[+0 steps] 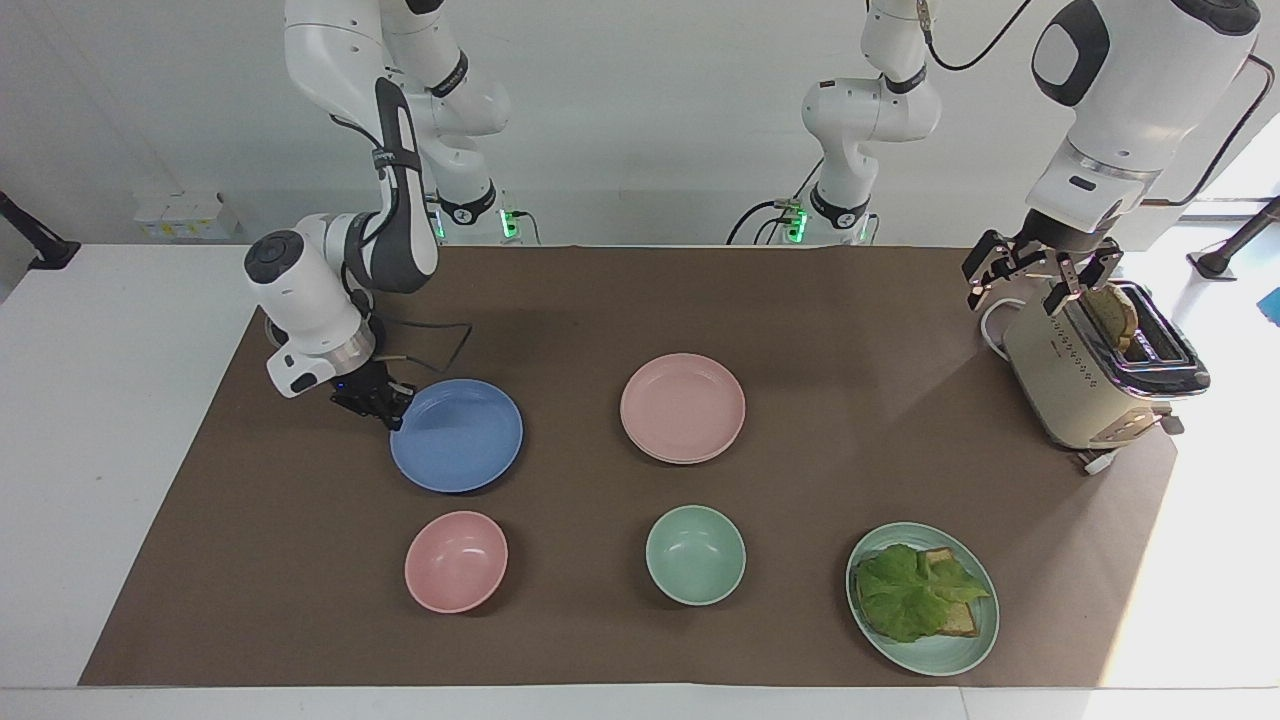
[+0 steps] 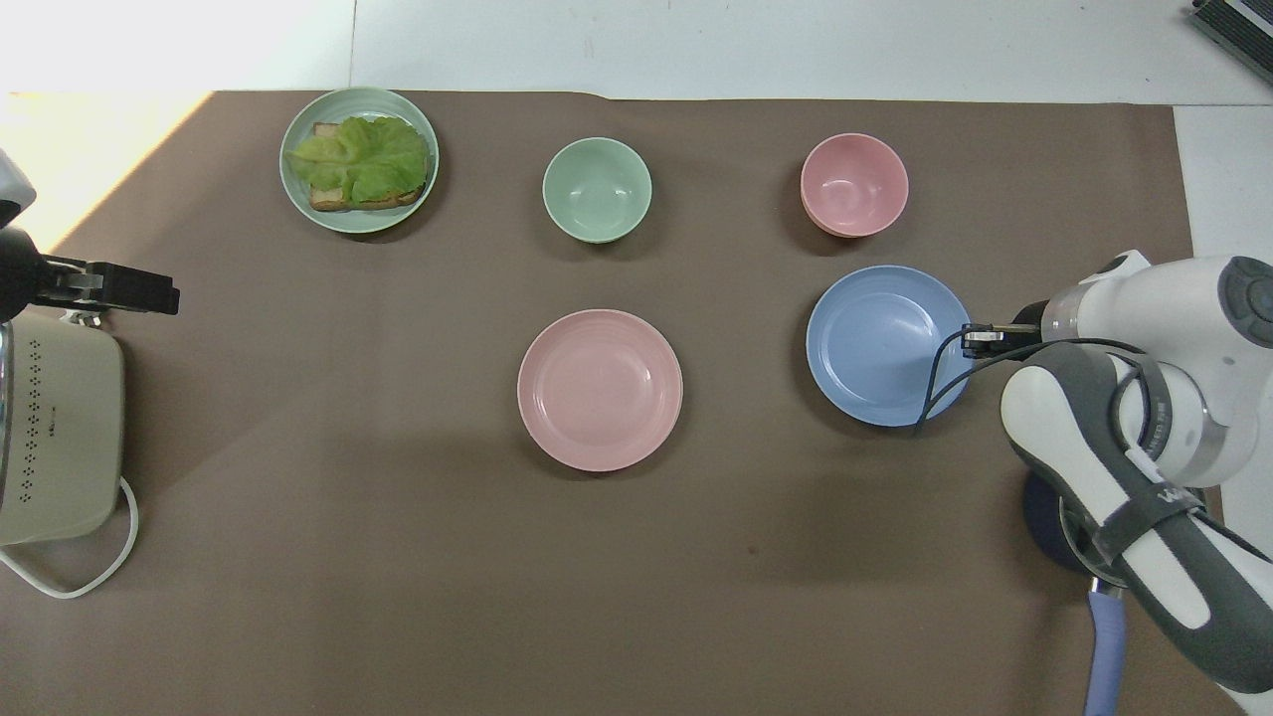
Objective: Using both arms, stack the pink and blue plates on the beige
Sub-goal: 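Carry the blue plate onto the pink plate and release it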
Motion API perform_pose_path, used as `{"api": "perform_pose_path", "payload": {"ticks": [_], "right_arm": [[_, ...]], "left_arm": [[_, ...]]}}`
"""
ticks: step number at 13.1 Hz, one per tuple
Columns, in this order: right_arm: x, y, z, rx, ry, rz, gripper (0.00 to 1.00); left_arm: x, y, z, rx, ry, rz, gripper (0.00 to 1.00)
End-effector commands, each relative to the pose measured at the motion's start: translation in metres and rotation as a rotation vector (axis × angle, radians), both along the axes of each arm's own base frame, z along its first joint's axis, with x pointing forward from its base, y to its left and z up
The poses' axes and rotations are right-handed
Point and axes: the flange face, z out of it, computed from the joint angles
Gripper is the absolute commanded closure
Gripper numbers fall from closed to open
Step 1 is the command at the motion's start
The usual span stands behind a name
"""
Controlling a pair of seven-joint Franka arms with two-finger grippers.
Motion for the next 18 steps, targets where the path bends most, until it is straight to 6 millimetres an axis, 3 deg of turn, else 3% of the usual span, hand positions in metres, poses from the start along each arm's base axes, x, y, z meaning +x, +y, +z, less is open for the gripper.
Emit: {"api": "perform_pose_path", "payload": {"ticks": [1, 3, 4, 6, 8, 9, 12, 13, 18], "right_arm": [[-0.008, 0.023, 0.059, 0.035, -0.025, -0.012, 1.00], [-0.017, 0.042, 0.086, 0.041, -0.032, 0.004, 1.00], [-0.020, 0.062, 0.099, 0.048, -0.049, 0.001, 1.00], [-0.018, 0.109, 0.104, 0.060, -0.063, 0.006, 1.00], [-0.013, 0.149, 0.095, 0.071, -0.043, -0.021, 1.00], [-0.012, 0.181, 0.091, 0.075, -0.036, -0.001, 1.00], [-0.014, 0.251, 0.070, 0.089, 0.010, -0.045, 1.00], [-0.016, 0.266, 0.065, 0.096, 0.008, -0.072, 1.00], [-0.031, 0.305, 0.026, 0.125, 0.085, -0.142, 1.00]], "left_arm": [[0.000, 0.002, 0.003, 0.020, 0.007, -0.006, 0.00], [0.000, 0.002, 0.003, 0.020, 0.008, -0.006, 0.00], [0.000, 0.002, 0.002, 0.020, 0.010, -0.006, 0.00], [0.000, 0.002, 0.003, 0.020, 0.007, -0.006, 0.00], [0.000, 0.002, 0.003, 0.020, 0.007, -0.006, 0.00], [0.000, 0.002, 0.003, 0.020, 0.008, -0.006, 0.00], [0.000, 0.002, 0.002, 0.020, 0.010, -0.006, 0.00], [0.000, 0.002, 0.003, 0.020, 0.008, -0.006, 0.00], [0.000, 0.002, 0.003, 0.020, 0.008, -0.006, 0.00]]}}
